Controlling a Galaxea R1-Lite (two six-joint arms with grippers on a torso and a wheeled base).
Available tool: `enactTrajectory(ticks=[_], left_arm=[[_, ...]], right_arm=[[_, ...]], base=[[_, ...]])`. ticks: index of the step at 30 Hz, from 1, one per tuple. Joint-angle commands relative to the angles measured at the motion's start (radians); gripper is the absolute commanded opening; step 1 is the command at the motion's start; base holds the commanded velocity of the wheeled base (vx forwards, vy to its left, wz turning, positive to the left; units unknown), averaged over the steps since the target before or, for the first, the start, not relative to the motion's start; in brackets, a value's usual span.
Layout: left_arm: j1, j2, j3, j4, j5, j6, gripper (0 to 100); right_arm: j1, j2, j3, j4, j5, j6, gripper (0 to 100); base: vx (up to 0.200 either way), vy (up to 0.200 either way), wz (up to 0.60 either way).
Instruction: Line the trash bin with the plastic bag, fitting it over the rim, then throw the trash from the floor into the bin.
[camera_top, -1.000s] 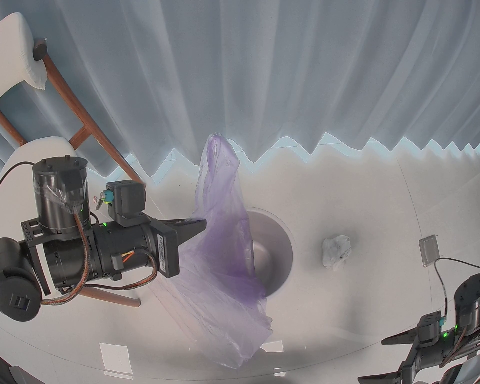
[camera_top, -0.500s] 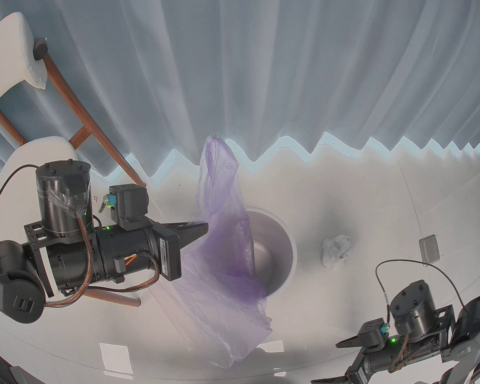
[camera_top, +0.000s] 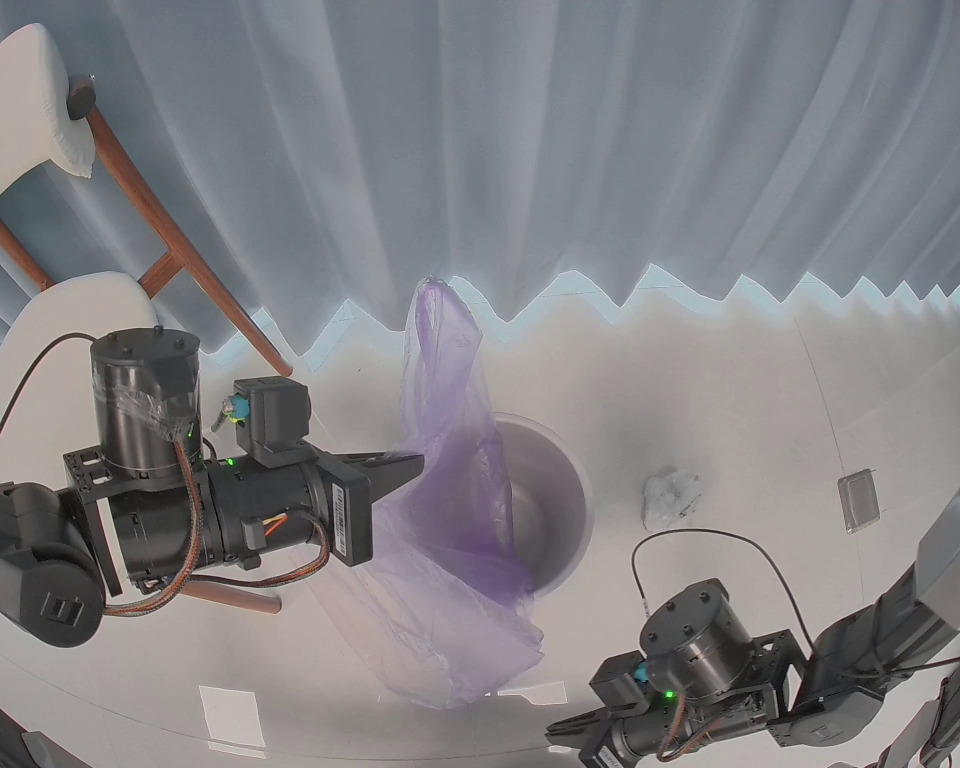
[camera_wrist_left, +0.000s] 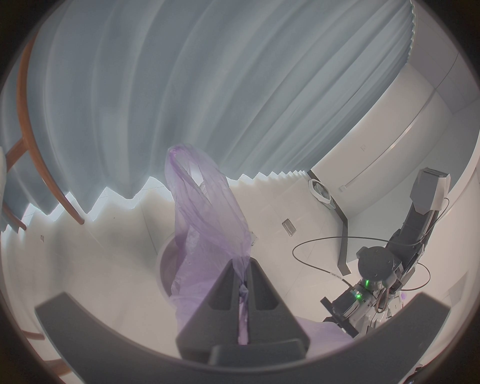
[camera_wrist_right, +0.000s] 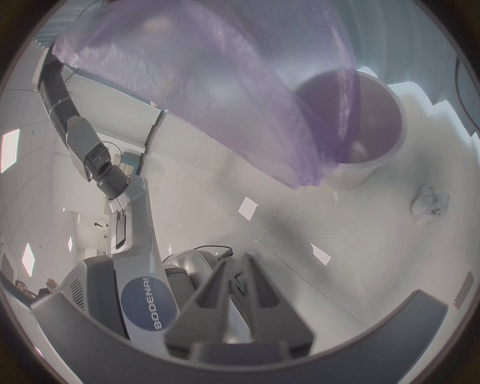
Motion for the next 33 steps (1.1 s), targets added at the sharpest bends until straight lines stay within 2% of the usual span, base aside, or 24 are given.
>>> enactTrajectory(ticks=[1,7,10,16,22,26,33], left_arm=[[0.001,0.007,0.002,-0.001,0.0,0.0,0],[-0.001,0.008,0.005,-0.001,0.0,0.0,0],[-0.001,0.013,0.005,-0.001,0.0,0.0,0],[-0.001,0.014,0.008,-0.001,-0.001,0.003,0],[-0.001,0.014,0.01,-0.001,-0.024,0.015,0],[-0.001,0.017,0.013,-0.001,-0.026,0.026,0],[-0.001,0.028,0.016,-0.001,-0.028,0.028,0]], right_arm=[[0.017,0.105,-0.089,-0.006,0.001,0.012,0],[0.004,0.177,-0.237,-0.023,-0.018,0.057,0],[-0.009,0.254,-0.327,-0.126,-0.071,0.09,0],[-0.098,0.347,-0.448,-0.305,-0.101,0.066,0],[-0.198,0.401,-0.628,-0.316,-0.151,0.029,0],[-0.243,0.425,-0.728,-0.315,-0.159,0.003,0],[-0.237,0.416,-0.705,-0.31,-0.162,0.002,0]], base=[[0.0,0.0,0.0],[0.0,0.0,0.0],[0.0,0.0,0.0],[0.0,0.0,0.0],[0.0,0.0,0.0],[0.0,0.0,0.0],[0.0,0.0,0.0]])
